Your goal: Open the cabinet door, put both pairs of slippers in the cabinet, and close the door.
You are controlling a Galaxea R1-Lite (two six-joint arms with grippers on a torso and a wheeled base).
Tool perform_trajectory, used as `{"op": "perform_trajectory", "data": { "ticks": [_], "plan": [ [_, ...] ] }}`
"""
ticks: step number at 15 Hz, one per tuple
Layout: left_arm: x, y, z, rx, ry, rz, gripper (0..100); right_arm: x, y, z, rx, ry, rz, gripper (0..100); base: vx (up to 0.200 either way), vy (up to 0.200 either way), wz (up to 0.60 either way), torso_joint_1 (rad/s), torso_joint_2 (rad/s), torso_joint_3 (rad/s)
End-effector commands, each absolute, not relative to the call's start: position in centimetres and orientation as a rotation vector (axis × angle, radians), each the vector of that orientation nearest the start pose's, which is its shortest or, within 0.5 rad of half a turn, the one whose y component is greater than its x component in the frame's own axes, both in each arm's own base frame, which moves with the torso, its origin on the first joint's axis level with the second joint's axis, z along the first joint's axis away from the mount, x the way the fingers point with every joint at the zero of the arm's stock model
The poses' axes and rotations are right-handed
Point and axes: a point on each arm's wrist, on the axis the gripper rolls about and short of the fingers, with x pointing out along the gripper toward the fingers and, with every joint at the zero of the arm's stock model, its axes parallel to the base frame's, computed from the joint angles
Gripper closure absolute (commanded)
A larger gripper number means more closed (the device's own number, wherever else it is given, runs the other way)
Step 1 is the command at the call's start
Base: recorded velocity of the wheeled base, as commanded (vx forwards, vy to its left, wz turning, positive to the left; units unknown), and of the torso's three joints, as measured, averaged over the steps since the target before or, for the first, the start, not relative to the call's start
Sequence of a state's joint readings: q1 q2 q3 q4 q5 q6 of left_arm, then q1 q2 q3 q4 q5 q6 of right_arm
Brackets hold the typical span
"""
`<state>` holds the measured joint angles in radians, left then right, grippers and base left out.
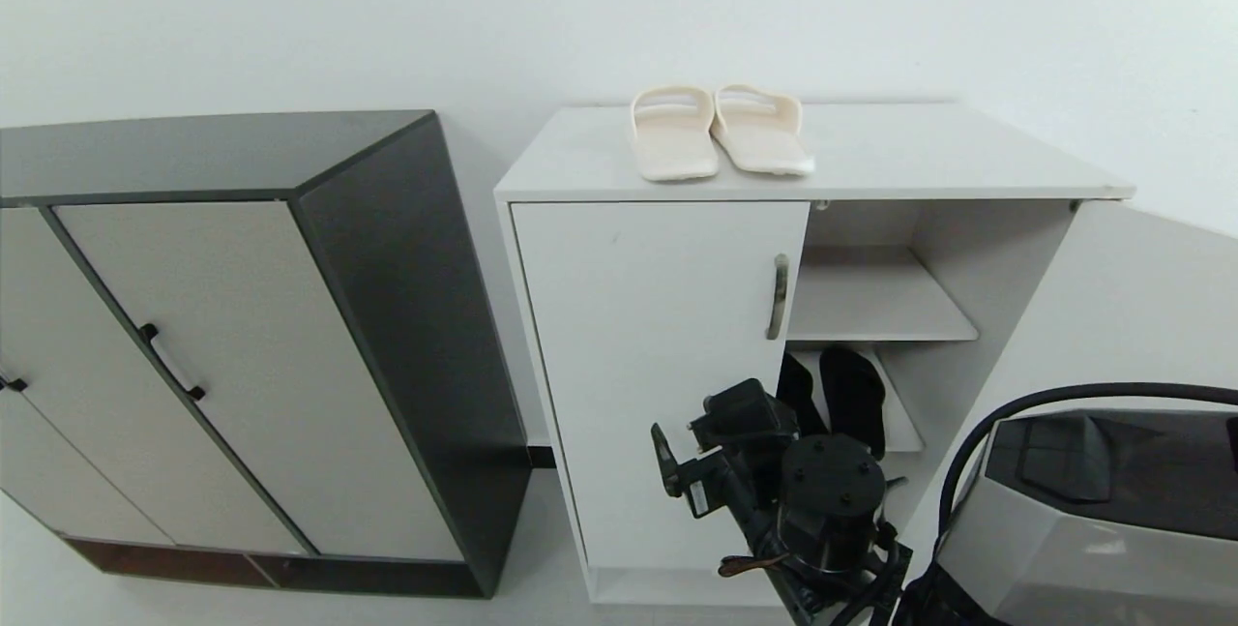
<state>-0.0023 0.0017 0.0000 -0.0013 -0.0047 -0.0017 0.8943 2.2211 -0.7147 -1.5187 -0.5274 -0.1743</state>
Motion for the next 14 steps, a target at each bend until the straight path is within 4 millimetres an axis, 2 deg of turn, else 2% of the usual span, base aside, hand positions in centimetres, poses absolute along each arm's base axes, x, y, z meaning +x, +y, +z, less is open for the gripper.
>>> {"op": "perform_trajectory", "data": {
  "ticks": [1, 14],
  "plan": [
    [-2.27, 0.00, 7.57, -0.002, 0.000, -0.008, 100, 23.83, 27.96, 7.13, -0.164, -0.043, 0.366, 0, 0.000, 0.000, 0.00, 0.149, -0.46, -0.325],
    [-2.27, 0.00, 7.57, -0.002, 0.000, -0.008, 100, 23.85, 27.98, 6.95, -0.168, -0.038, 0.367, 0, 0.000, 0.000, 0.00, 0.194, -0.51, -0.310]
  ]
}}
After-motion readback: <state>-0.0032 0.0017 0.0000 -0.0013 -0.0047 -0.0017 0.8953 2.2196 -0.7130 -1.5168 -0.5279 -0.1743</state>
